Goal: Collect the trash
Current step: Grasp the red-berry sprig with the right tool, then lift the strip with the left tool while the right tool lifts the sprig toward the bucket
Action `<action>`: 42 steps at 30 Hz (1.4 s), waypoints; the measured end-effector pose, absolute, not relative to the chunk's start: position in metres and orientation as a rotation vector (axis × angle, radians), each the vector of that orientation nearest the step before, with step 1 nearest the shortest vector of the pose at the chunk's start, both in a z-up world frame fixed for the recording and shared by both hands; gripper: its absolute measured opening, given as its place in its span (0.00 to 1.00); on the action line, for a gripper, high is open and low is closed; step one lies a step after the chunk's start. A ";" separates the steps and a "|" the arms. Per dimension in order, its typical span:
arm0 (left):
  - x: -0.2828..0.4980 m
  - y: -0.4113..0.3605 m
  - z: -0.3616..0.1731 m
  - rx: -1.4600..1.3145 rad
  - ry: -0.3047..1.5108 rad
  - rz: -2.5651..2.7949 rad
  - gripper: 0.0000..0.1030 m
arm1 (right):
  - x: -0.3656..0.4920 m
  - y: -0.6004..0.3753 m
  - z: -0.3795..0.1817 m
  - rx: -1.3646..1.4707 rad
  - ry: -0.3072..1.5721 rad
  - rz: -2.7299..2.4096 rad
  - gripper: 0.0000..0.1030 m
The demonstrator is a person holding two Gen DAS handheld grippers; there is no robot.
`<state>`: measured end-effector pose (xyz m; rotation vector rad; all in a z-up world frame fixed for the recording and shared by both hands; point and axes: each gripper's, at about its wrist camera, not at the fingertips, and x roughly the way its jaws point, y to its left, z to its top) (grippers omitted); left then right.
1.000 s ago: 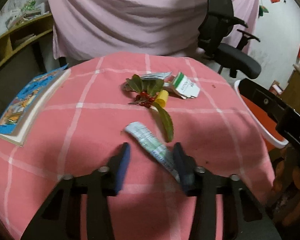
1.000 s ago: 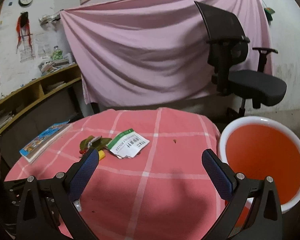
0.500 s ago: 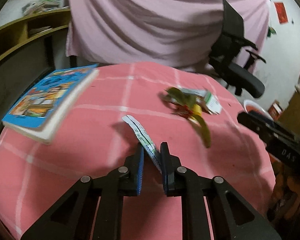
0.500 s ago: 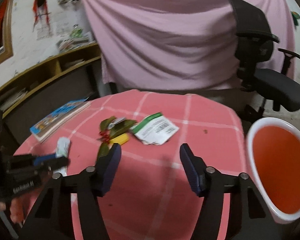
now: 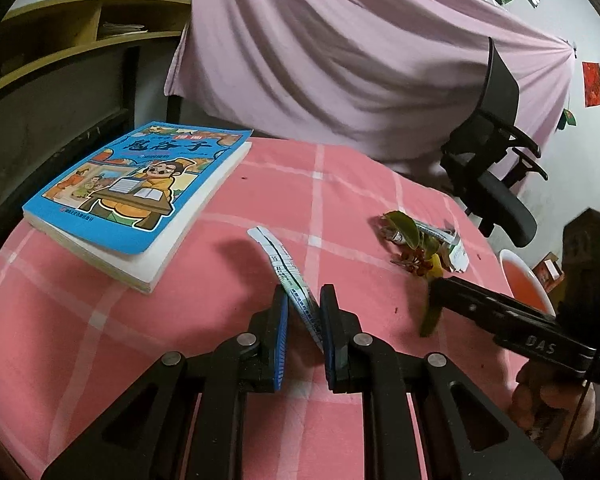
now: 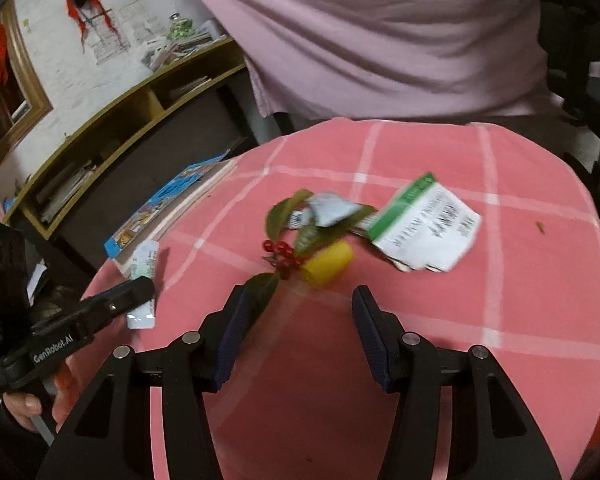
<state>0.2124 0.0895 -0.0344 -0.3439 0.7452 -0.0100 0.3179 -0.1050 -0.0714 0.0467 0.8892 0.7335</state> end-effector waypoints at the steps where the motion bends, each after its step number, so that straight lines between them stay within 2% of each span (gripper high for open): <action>1: 0.211 0.089 -0.034 -0.339 0.742 -0.012 0.11 | 0.318 -0.101 -0.071 0.035 0.890 0.736 0.50; 15: 0.214 0.083 -0.035 -0.331 0.744 0.024 0.10 | 0.326 -0.085 -0.072 0.076 0.889 0.745 0.50; 16: 0.213 0.083 -0.035 -0.332 0.743 0.026 0.10 | 0.326 -0.081 -0.072 0.052 0.887 0.733 0.45; 17: 0.212 0.084 -0.035 -0.334 0.741 0.029 0.10 | 0.325 -0.078 -0.072 0.029 0.886 0.722 0.28; 19: 0.211 0.084 -0.034 -0.335 0.736 0.032 0.10 | 0.324 -0.075 -0.072 0.002 0.883 0.707 0.14; 21: 0.210 0.083 -0.034 -0.335 0.728 0.031 0.09 | 0.323 -0.079 -0.072 0.005 0.876 0.700 0.09; 33: 0.196 0.073 -0.027 -0.283 0.644 0.028 0.03 | 0.286 -0.101 -0.044 -0.005 0.635 0.677 0.07; 42: 0.165 0.057 -0.009 -0.197 0.453 0.058 0.03 | 0.245 -0.108 -0.023 -0.057 0.388 0.660 0.07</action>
